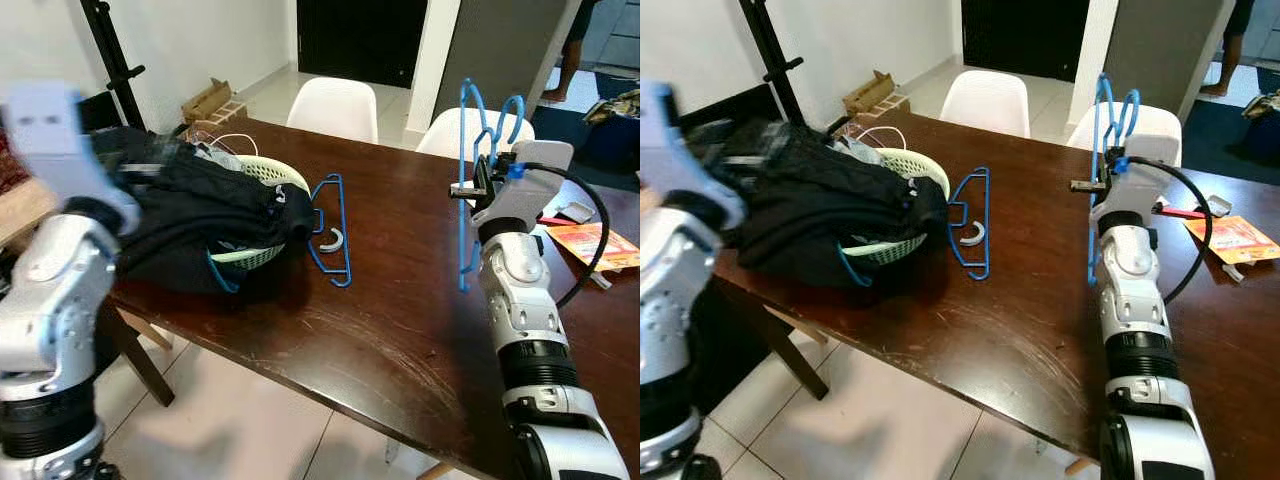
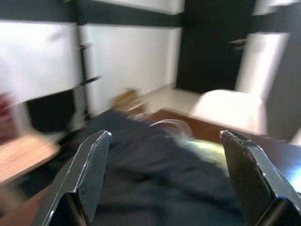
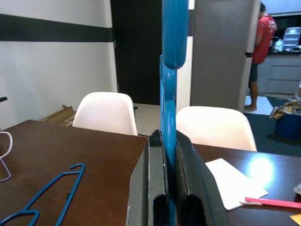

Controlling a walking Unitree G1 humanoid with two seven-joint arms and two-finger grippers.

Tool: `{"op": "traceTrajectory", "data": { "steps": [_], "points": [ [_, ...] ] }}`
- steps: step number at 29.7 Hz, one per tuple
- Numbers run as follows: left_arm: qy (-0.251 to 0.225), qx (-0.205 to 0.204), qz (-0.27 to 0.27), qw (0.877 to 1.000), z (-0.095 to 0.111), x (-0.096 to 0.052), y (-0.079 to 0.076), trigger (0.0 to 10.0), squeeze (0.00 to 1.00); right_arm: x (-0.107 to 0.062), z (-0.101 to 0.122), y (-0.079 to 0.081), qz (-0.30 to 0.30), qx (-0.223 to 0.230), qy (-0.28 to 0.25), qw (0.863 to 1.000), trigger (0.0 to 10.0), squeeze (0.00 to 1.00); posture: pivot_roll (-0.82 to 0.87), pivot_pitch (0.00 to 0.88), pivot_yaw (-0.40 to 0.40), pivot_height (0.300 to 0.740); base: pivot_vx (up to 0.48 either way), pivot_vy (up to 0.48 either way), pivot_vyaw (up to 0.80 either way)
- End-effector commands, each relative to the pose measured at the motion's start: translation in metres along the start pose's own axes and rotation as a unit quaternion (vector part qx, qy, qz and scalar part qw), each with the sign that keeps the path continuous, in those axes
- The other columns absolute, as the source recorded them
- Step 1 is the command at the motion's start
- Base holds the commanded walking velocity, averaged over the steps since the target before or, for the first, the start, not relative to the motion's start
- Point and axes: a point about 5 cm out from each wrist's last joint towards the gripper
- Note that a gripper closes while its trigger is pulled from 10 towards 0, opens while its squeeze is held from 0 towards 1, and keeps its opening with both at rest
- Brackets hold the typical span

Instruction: Hang hanger

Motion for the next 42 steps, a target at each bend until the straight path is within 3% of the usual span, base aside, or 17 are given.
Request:
{"op": "traceTrajectory", "data": {
  "steps": [1,2,8,42],
  "points": [
    [0.011,-0.001,0.028,1.000,-0.005,-0.001,0.012,10.0,0.00,-0.001,-0.003,0.000,0.002,-0.004,0.005,1.000,10.0,0.00,0.08,0.068,-0.003,0.740,0.000,0.000,0.00],
    [0.016,-0.007,0.044,0.999,-0.007,-0.001,0.019,10.0,0.00,-0.002,-0.004,0.000,0.003,-0.005,0.006,1.000,10.0,0.00,0.08,0.071,-0.003,0.740,0.240,0.000,0.00],
    [0.019,-0.015,0.049,0.998,-0.007,0.000,0.024,10.0,0.00,-0.003,-0.005,0.000,0.001,-0.007,0.008,1.000,10.0,0.00,0.08,0.073,-0.003,0.740,0.231,0.000,0.00],
    [0.020,-0.043,-0.028,0.998,-0.002,0.007,-0.006,10.0,0.00,-0.004,-0.009,-0.001,-0.008,0.014,0.018,1.000,10.0,0.00,0.09,0.076,0.010,0.740,0.238,0.000,-0.05]
  ]
}}
Point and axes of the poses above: a point about 5 cm out from each wrist's last joint towards the gripper, its own x axis pointing out of the wrist towards the gripper, its own z axis along the axis of the wrist's last joint, y = z × x, and after that the axes turned 2 degrees about x, right-handed
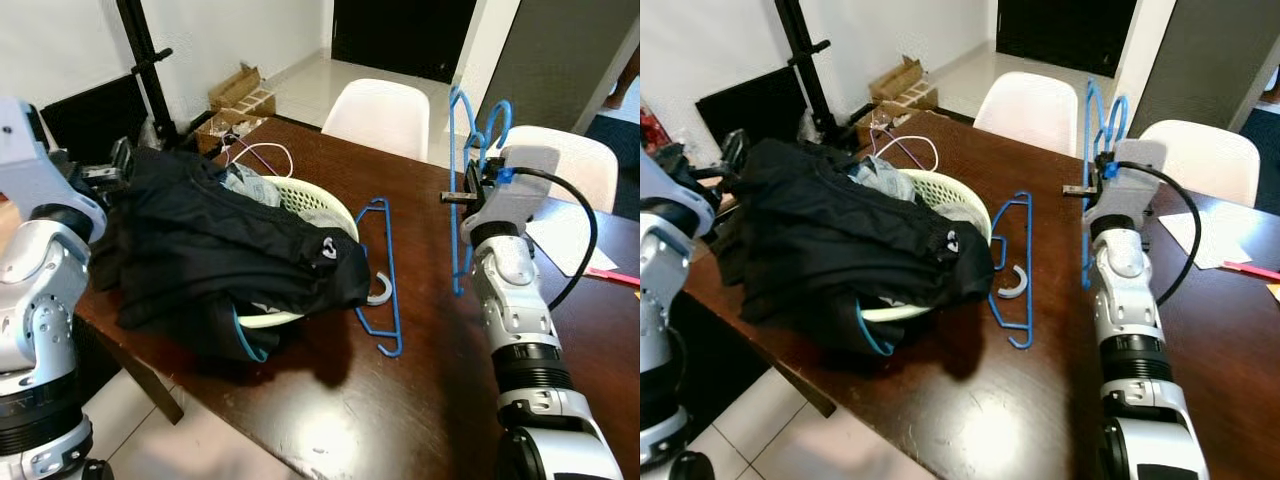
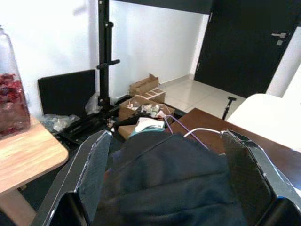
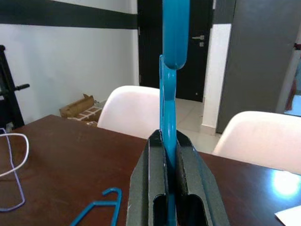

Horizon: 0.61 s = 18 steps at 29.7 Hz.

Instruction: Hang hanger

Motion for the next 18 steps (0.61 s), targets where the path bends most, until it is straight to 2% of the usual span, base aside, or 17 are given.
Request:
{"op": "traceTrajectory", "data": {
  "steps": [1,3,5,6,9,13,16,18],
  "points": [
    [0.004,-0.004,-0.023,1.000,0.001,0.000,-0.009,10.0,0.00,-0.003,-0.006,-0.008,-0.015,0.008,0.013,1.000,10.0,0.00,0.09,0.076,0.010,0.740,0.000,0.000,-0.80],
    [0.017,-0.001,-0.046,0.999,0.001,-0.001,-0.013,10.0,0.00,-0.003,-0.006,-0.009,-0.019,0.012,0.011,1.000,10.0,0.00,0.09,0.075,0.009,0.740,0.000,0.000,-0.40],
    [0.037,0.016,-0.106,0.994,0.002,-0.005,-0.021,10.0,0.00,-0.003,-0.005,-0.010,-0.019,0.003,0.009,1.000,10.0,0.00,0.09,0.076,0.010,0.740,0.000,0.000,0.00],
    [0.037,0.016,-0.106,0.994,0.002,-0.005,-0.021,10.0,0.00,-0.003,-0.005,-0.010,-0.019,0.003,0.009,1.000,10.0,0.00,0.09,0.076,0.010,0.740,0.000,0.000,0.00],
    [0.074,0.071,-0.187,0.977,0.008,-0.017,-0.029,10.0,0.00,-0.001,-0.004,-0.013,-0.021,0.001,0.008,1.000,10.0,0.00,0.09,0.076,0.007,0.740,0.000,0.000,0.00],
    [0.088,0.081,-0.201,0.972,0.013,-0.022,-0.030,10.0,0.00,-0.001,-0.004,-0.013,-0.021,0.001,0.009,1.000,10.0,0.00,0.09,0.074,0.005,0.740,0.000,0.000,0.00],
    [0.107,0.084,-0.153,0.979,0.025,-0.026,-0.022,10.0,0.00,-0.001,-0.005,-0.012,-0.015,-0.001,0.012,1.000,10.0,0.00,0.10,0.073,0.001,0.740,0.000,0.000,0.00],
    [0.107,0.084,-0.153,0.979,0.025,-0.026,-0.022,10.0,0.00,-0.001,-0.005,-0.012,-0.015,-0.001,0.012,1.000,10.0,0.00,0.10,0.073,0.001,0.740,0.000,0.000,0.00]
  ]
}}
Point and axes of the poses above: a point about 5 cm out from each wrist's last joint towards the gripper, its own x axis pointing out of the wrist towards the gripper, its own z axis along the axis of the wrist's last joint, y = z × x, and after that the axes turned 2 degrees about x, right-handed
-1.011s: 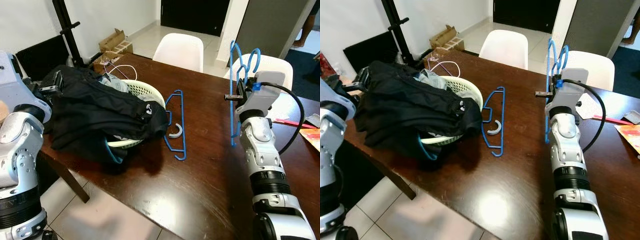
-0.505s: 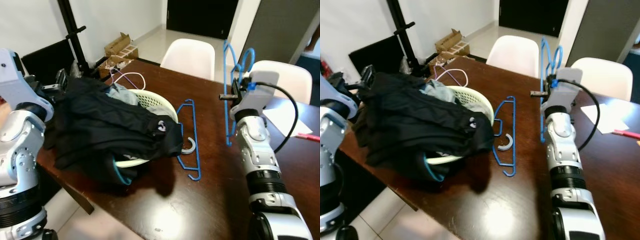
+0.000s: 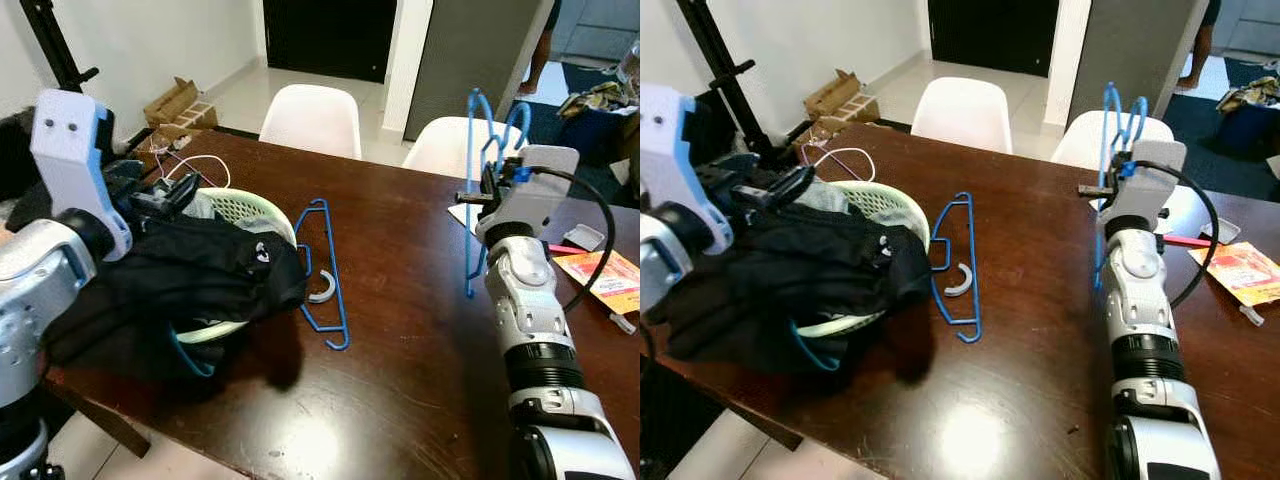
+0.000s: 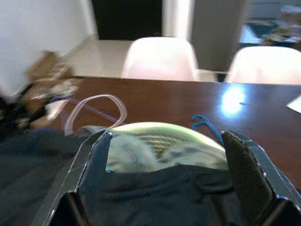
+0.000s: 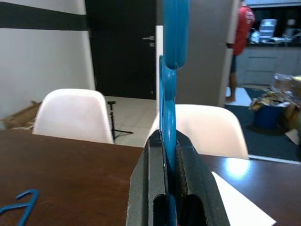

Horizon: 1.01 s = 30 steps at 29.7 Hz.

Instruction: Hang hanger

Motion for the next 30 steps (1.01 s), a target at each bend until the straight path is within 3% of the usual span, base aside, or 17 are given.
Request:
{"op": "traceTrajectory", "data": {
  "steps": [1,3,7,13,23,30],
  "points": [
    [0.023,0.004,0.029,0.999,-0.002,-0.004,0.007,10.0,0.00,0.001,-0.002,0.004,0.007,0.000,0.002,1.000,10.0,0.00,0.10,0.073,-0.002,0.740,0.000,0.000,0.00],
    [0.051,0.014,0.076,0.996,-0.010,-0.010,0.022,10.0,0.00,0.000,-0.006,0.006,0.011,0.000,0.011,1.000,10.0,0.00,0.11,0.070,-0.008,0.740,0.000,0.000,0.00],
    [0.072,0.017,0.109,0.991,-0.021,-0.014,0.039,10.0,0.00,-0.002,-0.011,0.010,0.016,-0.001,0.019,1.000,10.0,0.00,0.11,0.067,-0.011,0.740,0.000,0.000,0.00],
    [0.074,0.024,0.105,0.991,-0.025,-0.008,0.047,10.0,0.00,-0.002,-0.012,0.008,0.018,-0.008,0.023,1.000,10.0,0.00,0.09,0.064,-0.007,0.740,0.000,0.000,0.00],
    [0.067,0.042,0.114,0.990,-0.011,0.000,0.065,10.0,0.00,-0.008,-0.019,0.001,0.027,-0.041,0.044,0.998,10.0,0.00,0.07,0.079,-0.003,0.740,0.000,0.000,0.00],
    [0.100,0.023,0.115,0.988,-0.026,0.006,0.072,10.0,0.00,-0.006,-0.016,0.002,0.030,-0.044,0.040,0.998,10.0,0.00,0.05,0.091,-0.008,0.740,0.000,0.000,0.00]
  ]
}}
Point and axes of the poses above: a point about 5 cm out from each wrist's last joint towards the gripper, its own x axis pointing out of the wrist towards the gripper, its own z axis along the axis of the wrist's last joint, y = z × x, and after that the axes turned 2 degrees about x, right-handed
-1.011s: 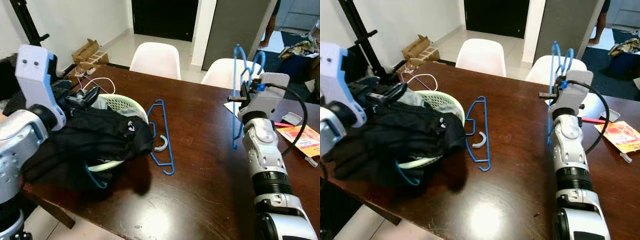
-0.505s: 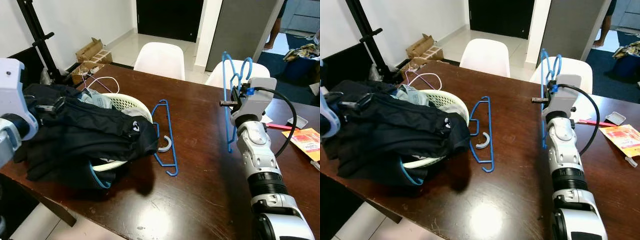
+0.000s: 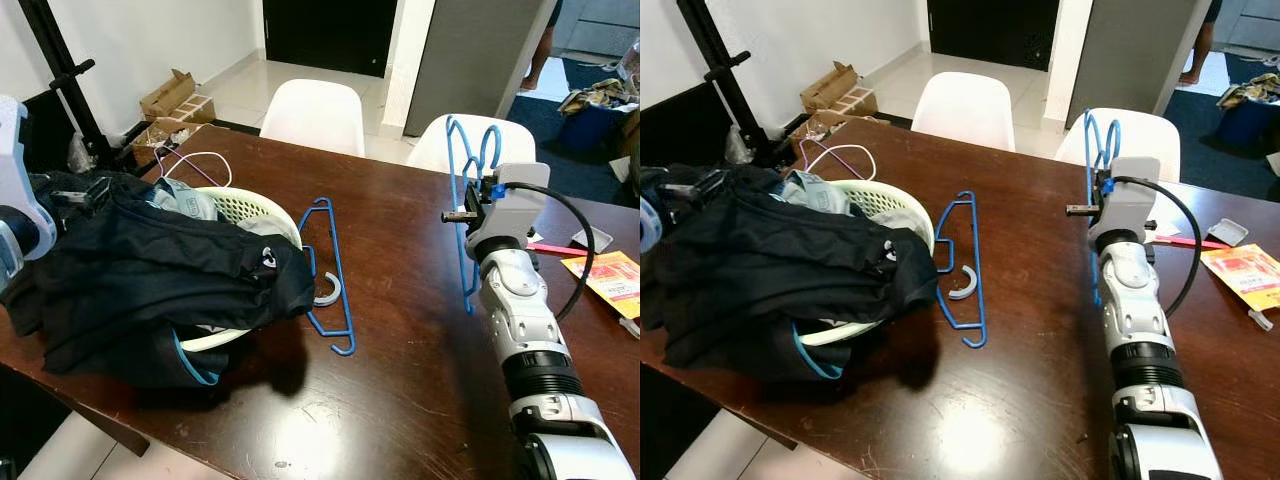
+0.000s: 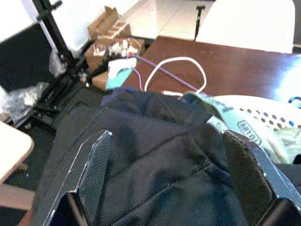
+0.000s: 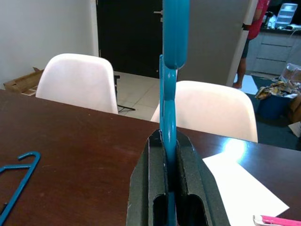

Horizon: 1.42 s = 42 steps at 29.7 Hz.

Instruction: Hang hanger

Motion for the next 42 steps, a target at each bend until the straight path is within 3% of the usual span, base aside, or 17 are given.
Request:
{"op": "traceTrajectory", "data": {
  "steps": [1,6,15,20,21,22,23,37,39,42],
  "points": [
    [0.031,-0.007,0.003,0.999,-0.011,0.003,0.003,10.0,0.00,0.000,0.003,-0.003,0.000,-0.008,-0.002,1.000,10.0,0.00,0.05,0.093,-0.009,0.740,0.000,0.000,0.00],
    [0.078,-0.013,-0.014,0.997,-0.026,0.005,0.000,10.0,0.00,0.000,0.005,-0.006,-0.004,-0.012,-0.004,1.000,10.0,0.00,0.05,0.098,-0.006,0.740,0.000,0.000,0.00],
    [0.093,0.004,-0.019,0.996,-0.025,0.006,0.000,10.0,0.00,-0.001,0.006,-0.007,-0.005,-0.012,-0.006,1.000,10.0,0.00,0.05,0.100,-0.005,0.740,0.000,0.000,0.00],
    [0.103,0.023,-0.052,0.993,-0.025,0.004,-0.006,10.0,0.00,0.000,0.007,-0.006,-0.008,-0.005,-0.008,1.000,10.0,0.00,0.05,0.099,-0.004,0.740,0.000,0.000,0.00],
    [0.108,0.025,-0.066,0.992,-0.025,0.003,-0.009,7.6,0.00,0.000,0.007,-0.005,-0.008,-0.005,-0.009,1.000,10.0,0.00,0.06,0.098,-0.003,0.740,0.000,0.000,0.00],
    [0.110,0.027,-0.071,0.991,-0.024,0.002,-0.010,4.4,0.00,0.000,0.007,-0.005,-0.008,-0.005,-0.009,1.000,10.0,0.00,0.06,0.097,-0.002,0.740,0.000,0.000,0.00],
    [0.112,0.029,-0.074,0.990,-0.024,0.002,-0.011,0.3,0.00,0.000,0.007,-0.005,-0.009,-0.005,-0.009,1.000,10.0,0.00,0.06,0.097,-0.002,0.740,0.000,0.000,0.00],
    [0.108,0.052,-0.085,0.989,-0.017,0.001,-0.012,0.0,0.00,0.000,0.008,-0.004,-0.012,0.002,-0.011,1.000,10.0,0.00,0.06,0.093,0.003,0.740,0.000,0.000,0.00],
    [0.081,0.058,-0.088,0.991,-0.008,0.002,-0.014,0.0,0.00,0.000,0.008,-0.003,-0.012,0.004,-0.012,1.000,10.0,0.00,0.07,0.091,0.002,0.740,0.000,0.000,0.00],
    [-0.016,0.058,-0.120,0.991,0.028,0.003,-0.026,0.0,0.00,0.000,0.008,-0.002,-0.013,0.008,-0.013,1.000,10.0,0.00,0.07,0.086,0.002,0.740,0.000,0.000,0.00]
  ]
}}
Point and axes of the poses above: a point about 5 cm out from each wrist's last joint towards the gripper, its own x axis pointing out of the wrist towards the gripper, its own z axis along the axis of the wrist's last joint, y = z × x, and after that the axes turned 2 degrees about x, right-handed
